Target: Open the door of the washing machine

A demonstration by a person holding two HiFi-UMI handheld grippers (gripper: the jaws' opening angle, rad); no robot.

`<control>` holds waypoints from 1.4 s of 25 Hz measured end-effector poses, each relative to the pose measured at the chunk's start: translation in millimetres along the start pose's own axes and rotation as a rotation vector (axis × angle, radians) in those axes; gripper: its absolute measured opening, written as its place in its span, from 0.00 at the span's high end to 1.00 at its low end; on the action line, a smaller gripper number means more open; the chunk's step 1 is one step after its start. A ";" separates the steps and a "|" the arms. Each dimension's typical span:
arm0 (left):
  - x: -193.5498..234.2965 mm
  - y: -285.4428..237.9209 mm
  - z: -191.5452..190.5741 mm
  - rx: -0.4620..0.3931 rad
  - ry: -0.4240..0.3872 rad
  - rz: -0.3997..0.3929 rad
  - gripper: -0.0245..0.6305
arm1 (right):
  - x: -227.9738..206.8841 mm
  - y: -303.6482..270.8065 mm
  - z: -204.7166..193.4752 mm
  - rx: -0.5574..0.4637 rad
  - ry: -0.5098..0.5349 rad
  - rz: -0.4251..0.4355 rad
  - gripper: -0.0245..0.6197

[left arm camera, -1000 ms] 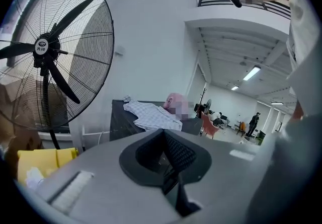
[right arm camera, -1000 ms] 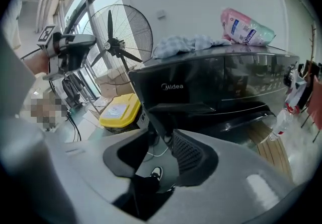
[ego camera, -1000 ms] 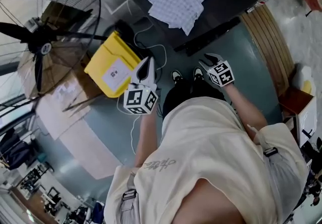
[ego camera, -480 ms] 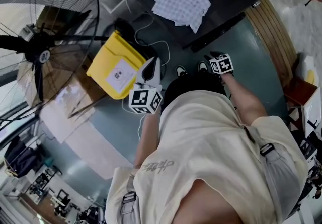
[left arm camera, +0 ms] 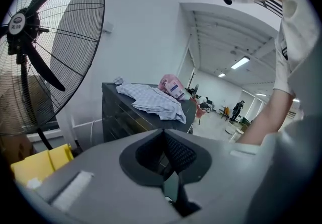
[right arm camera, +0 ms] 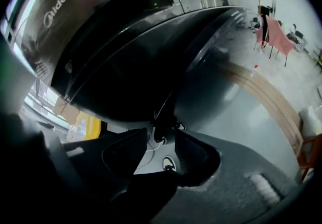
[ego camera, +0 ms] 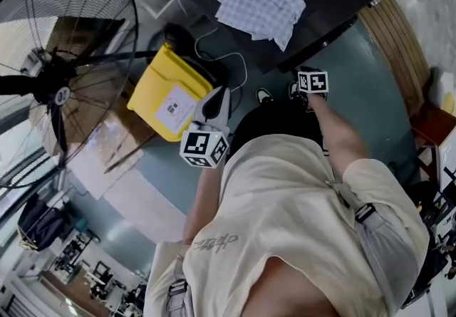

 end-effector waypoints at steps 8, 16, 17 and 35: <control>24.3 7.2 -5.4 0.009 0.079 0.019 0.93 | 5.0 -13.1 9.6 -0.058 -0.339 -0.110 0.66; 38.5 13.4 -9.8 0.017 0.080 0.035 0.93 | 20.3 -21.7 23.4 -0.049 -0.382 -0.133 0.71; 40.4 13.1 -11.1 0.018 0.082 0.036 0.93 | 17.1 -21.0 21.0 -0.032 -0.394 -0.138 0.71; 44.7 6.8 -3.7 0.015 0.094 0.021 0.93 | -4.2 -14.8 -6.4 0.053 -0.466 -0.147 0.76</control>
Point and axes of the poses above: the fingertips, and each gripper's own axes: y backward along the fingers, x to its left, z out of its top, the point moved 9 cm from there along y, backward along the fingers, and after that the axes turned 12 degrees about x, right-handed, at the moved point
